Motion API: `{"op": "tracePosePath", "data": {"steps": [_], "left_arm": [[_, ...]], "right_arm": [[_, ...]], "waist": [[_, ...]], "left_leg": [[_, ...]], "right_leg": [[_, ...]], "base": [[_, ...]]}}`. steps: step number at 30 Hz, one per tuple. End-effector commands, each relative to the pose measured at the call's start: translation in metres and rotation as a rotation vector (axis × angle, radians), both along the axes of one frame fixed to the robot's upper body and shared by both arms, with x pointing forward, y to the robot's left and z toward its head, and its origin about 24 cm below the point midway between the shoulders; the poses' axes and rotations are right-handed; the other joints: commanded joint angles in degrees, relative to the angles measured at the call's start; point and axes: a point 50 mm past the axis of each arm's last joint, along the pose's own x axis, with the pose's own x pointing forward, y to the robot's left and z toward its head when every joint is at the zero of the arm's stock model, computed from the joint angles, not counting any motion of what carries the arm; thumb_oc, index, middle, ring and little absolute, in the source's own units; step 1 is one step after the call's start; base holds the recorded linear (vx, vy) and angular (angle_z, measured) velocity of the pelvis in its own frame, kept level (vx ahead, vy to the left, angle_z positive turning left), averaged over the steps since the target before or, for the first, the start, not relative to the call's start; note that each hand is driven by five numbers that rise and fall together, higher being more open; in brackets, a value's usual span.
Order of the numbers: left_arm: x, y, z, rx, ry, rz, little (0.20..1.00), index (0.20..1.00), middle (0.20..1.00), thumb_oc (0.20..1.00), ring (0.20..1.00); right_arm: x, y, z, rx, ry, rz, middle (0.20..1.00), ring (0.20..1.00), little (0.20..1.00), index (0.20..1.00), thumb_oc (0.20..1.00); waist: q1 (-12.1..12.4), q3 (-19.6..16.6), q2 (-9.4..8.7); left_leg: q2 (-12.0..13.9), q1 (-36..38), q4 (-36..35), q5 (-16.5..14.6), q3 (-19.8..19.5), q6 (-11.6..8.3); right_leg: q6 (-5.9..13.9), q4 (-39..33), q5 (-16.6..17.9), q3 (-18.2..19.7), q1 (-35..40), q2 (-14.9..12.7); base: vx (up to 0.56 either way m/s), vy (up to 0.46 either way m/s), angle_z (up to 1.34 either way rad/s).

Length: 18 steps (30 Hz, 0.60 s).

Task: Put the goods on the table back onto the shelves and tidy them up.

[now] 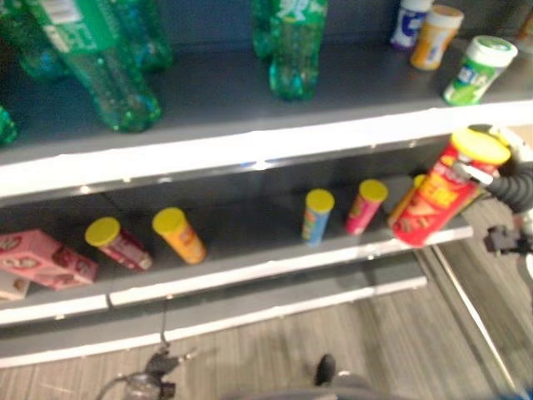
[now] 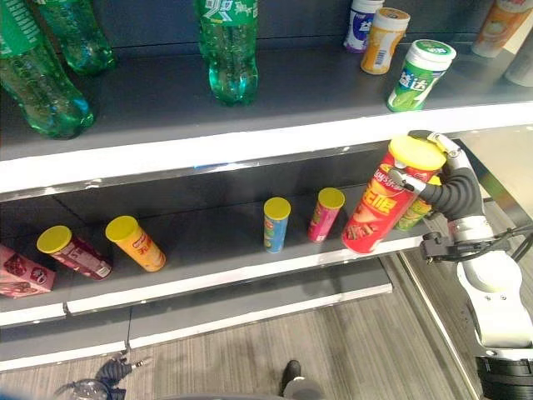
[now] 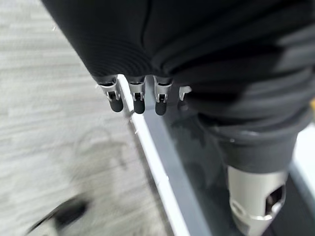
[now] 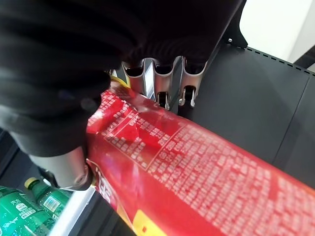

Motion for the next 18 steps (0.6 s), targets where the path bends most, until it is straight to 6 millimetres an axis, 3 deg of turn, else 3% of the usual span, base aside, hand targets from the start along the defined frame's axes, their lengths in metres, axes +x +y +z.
{"op": "tracePosePath", "data": {"steps": [1,3,4,5,6,7,10,11,13,14,15,18], "left_arm": [[0.010,0.012,0.009,0.050,-0.037,-0.051,1.000,1.000,1.000,1.000,1.000],[0.027,0.004,0.014,0.040,-0.095,-0.112,1.000,1.000,1.000,1.000,1.000],[0.032,0.002,0.016,0.038,-0.113,-0.126,1.000,1.000,1.000,1.000,1.000],[0.037,0.000,0.018,0.033,-0.130,-0.132,1.000,1.000,1.000,1.000,1.000],[0.035,0.001,0.017,0.033,-0.121,-0.120,1.000,1.000,1.000,1.000,1.000],[0.030,0.002,0.015,0.034,-0.105,-0.108,1.000,1.000,1.000,1.000,1.000],[0.025,0.003,0.012,0.036,-0.076,-0.102,1.000,1.000,1.000,1.000,1.000],[0.026,0.000,0.011,0.034,-0.070,-0.113,1.000,1.000,1.000,1.000,1.000],[0.030,-0.004,0.010,0.033,-0.071,-0.141,1.000,1.000,1.000,1.000,1.000],[0.030,-0.005,0.010,0.033,-0.070,-0.143,1.000,1.000,1.000,1.000,1.000],[0.036,-0.010,0.011,0.029,-0.078,-0.202,1.000,1.000,1.000,1.000,1.000],[0.041,-0.008,0.015,0.041,-0.094,-0.233,1.000,1.000,1.000,1.000,1.000]], "right_arm": [[0.000,0.015,0.036,-0.056,-0.175,0.074,0.200,0.200,0.200,0.200,0.200],[-0.002,0.018,0.037,-0.075,-0.179,0.093,0.200,0.200,0.200,0.200,0.200],[-0.003,0.017,0.039,-0.072,-0.185,0.092,0.200,0.200,0.200,0.200,0.200],[-0.002,0.015,0.036,-0.069,-0.171,0.079,0.200,0.200,0.200,0.200,0.200],[-0.001,0.014,0.033,-0.062,-0.158,0.074,0.200,0.200,0.200,0.200,0.200],[-0.001,0.014,0.029,-0.048,-0.144,0.072,0.200,0.200,0.200,0.200,0.200],[-0.002,0.009,0.021,-0.031,-0.108,0.053,0.200,0.200,0.200,0.200,0.200],[-0.005,0.005,0.017,-0.028,-0.097,0.037,0.200,0.200,0.200,0.200,0.200],[-0.008,0.001,0.014,-0.027,-0.082,0.019,0.200,0.200,0.200,0.200,0.200],[-0.009,0.001,0.014,-0.028,-0.081,0.018,0.200,0.200,0.200,0.200,0.200],[-0.012,-0.004,0.014,-0.035,-0.083,-0.009,0.200,0.200,0.200,0.200,0.200],[-0.010,-0.002,0.008,-0.012,-0.065,-0.012,0.200,0.200,0.200,0.200,0.200]], "waist": [[2.33,-2.01,-1.24],[2.31,-0.74,-1.18],[1.83,0.16,-1.48],[0.11,1.40,-1.97],[-0.25,1.37,-1.82],[-0.51,1.06,-1.70],[-1.27,0.38,-1.03],[-1.70,0.06,0.01],[-2.84,-0.56,1.68],[-2.86,-0.63,1.74],[-4.48,-1.12,2.97],[-5.17,-1.34,3.62]], "left_leg": [[-1.56,0.92,-1.76,-1.98,0.86,-1.05],[-0.97,0.00,-0.99,0.22,1.88,-1.71],[0.35,-1.84,2.93,0.11,4.22,-2.74],[5.75,-3.89,9.03,0.35,13.40,-3.99],[7.19,-3.31,9.78,0.29,15.14,-4.32],[8.23,-2.62,10.21,0.24,15.50,-4.89],[10.71,0.23,10.40,1.31,11.12,-6.70],[10.89,1.70,9.53,2.53,9.08,-7.51],[10.24,3.17,7.05,2.00,5.69,-7.66],[10.15,3.16,6.88,2.04,5.62,-7.59],[8.61,4.44,3.05,-0.25,7.16,-6.73],[4.88,5.83,-1.10,-1.00,9.00,-5.09]], "right_leg": [[3.93,0.54,-8.25,-1.42,3.19,0.57],[3.45,0.32,-9.06,-2.64,3.85,0.34],[3.04,0.36,-9.59,-3.86,4.30,-0.28],[2.68,0.40,-9.38,-6.47,4.44,-1.88],[2.87,0.43,-8.99,-6.84,4.21,-2.19],[3.15,0.40,-8.39,-6.61,3.99,-2.66],[3.77,0.63,-6.70,-6.17,2.48,-4.39],[4.14,0.70,-6.48,-6.53,1.81,-4.66],[4.78,1.06,-5.99,-6.11,0.35,-5.53],[4.85,1.15,-6.00,-6.19,0.31,-5.61],[5.67,2.19,-5.19,-6.41,-0.22,-7.64],[7.31,4.41,-2.66,-5.40,-1.52,-10.87]], "base": [[-0.04,-0.024,0.04],[-0.12,-0.014,0.15],[-0.28,0.061,0.42],[-0.25,0.100,0.56],[-0.17,0.162,0.64],[-0.01,0.165,0.46],[0.01,0.221,0.08],[0.00,0.289,-0.24],[0.00,0.264,-0.07],[0.01,0.368,0.13],[0.03,0.396,0.29],[0.05,0.406,0.40]]}}
